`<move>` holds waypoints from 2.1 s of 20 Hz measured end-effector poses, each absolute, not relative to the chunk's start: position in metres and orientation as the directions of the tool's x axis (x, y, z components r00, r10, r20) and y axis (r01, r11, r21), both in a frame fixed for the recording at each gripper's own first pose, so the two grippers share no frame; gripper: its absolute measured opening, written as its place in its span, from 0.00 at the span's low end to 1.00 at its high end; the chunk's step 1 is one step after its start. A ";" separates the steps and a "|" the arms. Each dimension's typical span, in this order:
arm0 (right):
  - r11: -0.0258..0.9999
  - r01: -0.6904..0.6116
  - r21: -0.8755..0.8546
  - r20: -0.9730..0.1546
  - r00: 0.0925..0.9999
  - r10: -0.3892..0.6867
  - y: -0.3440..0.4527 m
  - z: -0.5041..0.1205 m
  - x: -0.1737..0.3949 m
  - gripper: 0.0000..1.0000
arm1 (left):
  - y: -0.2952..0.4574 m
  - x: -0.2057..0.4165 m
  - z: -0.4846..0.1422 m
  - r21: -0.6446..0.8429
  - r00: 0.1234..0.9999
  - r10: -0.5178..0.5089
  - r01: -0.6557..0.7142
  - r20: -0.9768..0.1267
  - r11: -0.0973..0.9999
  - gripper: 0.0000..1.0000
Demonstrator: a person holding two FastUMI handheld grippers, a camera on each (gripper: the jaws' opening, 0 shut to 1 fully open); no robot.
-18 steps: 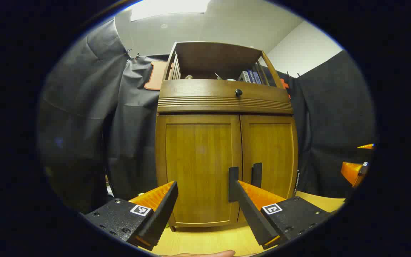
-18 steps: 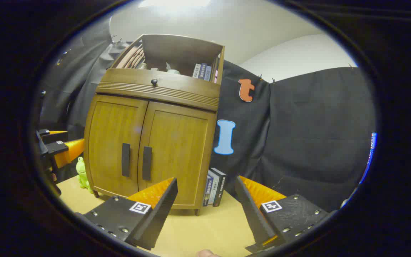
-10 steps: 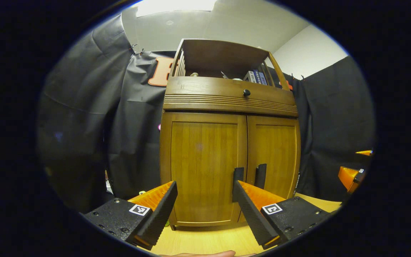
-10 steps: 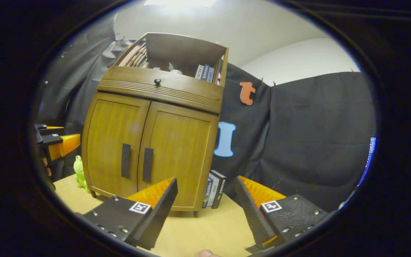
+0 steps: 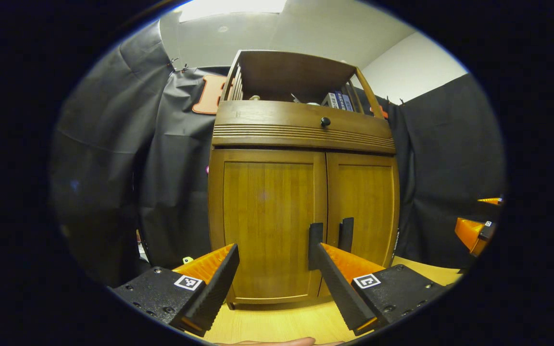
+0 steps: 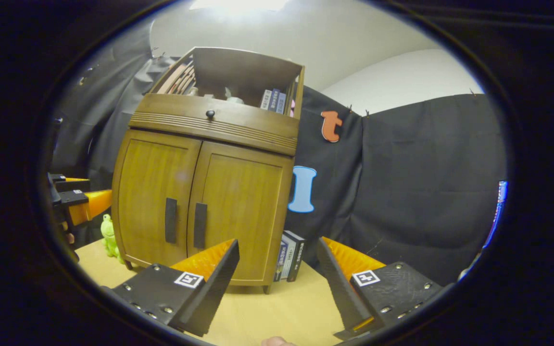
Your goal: Open the right door of the double-door shoe cabinet with the right hand, and open the left door with the left hand.
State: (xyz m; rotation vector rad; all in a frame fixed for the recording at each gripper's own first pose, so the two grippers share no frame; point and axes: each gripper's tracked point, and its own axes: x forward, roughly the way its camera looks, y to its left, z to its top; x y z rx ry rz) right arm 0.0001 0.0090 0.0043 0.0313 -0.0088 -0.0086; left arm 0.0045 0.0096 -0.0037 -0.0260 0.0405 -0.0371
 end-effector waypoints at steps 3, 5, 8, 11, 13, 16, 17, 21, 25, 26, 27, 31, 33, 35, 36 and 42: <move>0.998 -0.008 0.058 0.003 1.000 0.008 0.015 0.007 0.002 0.97 | 0.013 0.005 -0.002 -0.034 0.999 -0.031 0.030 -0.041 0.999 0.99; 0.998 -0.011 0.054 0.009 1.000 0.010 0.015 0.010 0.002 0.97 | 0.016 0.004 0.000 -0.039 0.999 -0.026 0.025 -0.037 0.999 0.99; 0.999 -0.014 0.044 0.018 1.000 0.014 0.015 0.016 0.000 0.97 | 0.017 0.001 0.004 -0.062 0.999 -0.034 0.032 -0.024 0.998 0.99; 0.999 -0.016 0.042 0.025 1.000 0.015 0.014 0.019 -0.003 0.97 | 0.018 0.000 0.004 -0.078 0.999 -0.037 0.035 -0.026 0.996 0.99; 0.999 -0.018 0.048 0.026 1.000 0.017 0.012 0.018 -0.004 0.98 | 0.020 0.001 0.004 -0.076 0.999 -0.029 0.026 -0.031 0.997 0.99; 0.998 -0.022 0.064 0.019 1.000 0.021 0.011 0.015 -0.003 0.97 | 0.022 0.001 0.000 -0.074 0.999 -0.019 0.016 -0.040 0.997 0.99; 0.997 -0.026 0.069 0.016 1.000 0.025 0.011 0.013 -0.003 0.97 | 0.021 0.001 0.000 -0.073 0.999 -0.019 0.016 -0.041 0.997 0.99; 0.996 -0.037 0.080 0.011 0.999 0.037 0.013 0.011 -0.001 0.97 | 0.021 0.000 0.001 -0.068 0.999 -0.022 0.020 -0.038 0.998 0.98; 0.992 -0.074 0.105 0.012 0.997 0.073 0.034 0.008 0.018 0.96 | 0.022 0.003 -0.001 -0.071 0.999 -0.021 0.018 -0.042 0.997 0.98; 0.990 -0.085 0.111 0.002 0.996 0.085 0.041 0.004 0.028 0.97 | 0.024 0.004 -0.002 -0.073 0.999 -0.012 0.008 -0.046 0.997 0.99; 0.989 -0.097 0.115 -0.014 0.995 0.099 0.049 -0.001 0.041 0.97 | 0.026 0.006 -0.004 -0.072 0.999 -0.004 0.000 -0.053 0.997 0.99; 0.978 -0.151 0.145 -0.032 0.987 0.157 0.089 -0.011 0.094 0.97 | 0.029 0.012 -0.003 -0.075 0.998 -0.015 0.011 -0.056 0.997 0.99; 0.966 -0.186 0.180 -0.056 0.978 0.199 0.111 -0.021 0.123 0.97 | 0.036 0.017 -0.003 -0.091 0.998 -0.008 0.003 -0.058 0.996 0.99; 0.949 -0.229 0.215 -0.091 0.963 0.253 0.138 -0.031 0.146 0.97 | 0.041 0.021 -0.003 -0.096 0.998 -0.006 0.000 -0.065 0.995 0.99; 0.941 -0.253 0.224 -0.102 0.954 0.280 0.151 -0.034 0.155 0.97 | 0.042 0.022 -0.005 -0.089 0.997 -0.007 0.001 -0.071 0.996 0.99; 0.912 -0.342 0.228 -0.095 0.924 0.370 0.206 -0.038 0.185 0.97 | 0.045 0.028 -0.006 -0.064 0.997 -0.015 0.010 -0.075 0.998 0.98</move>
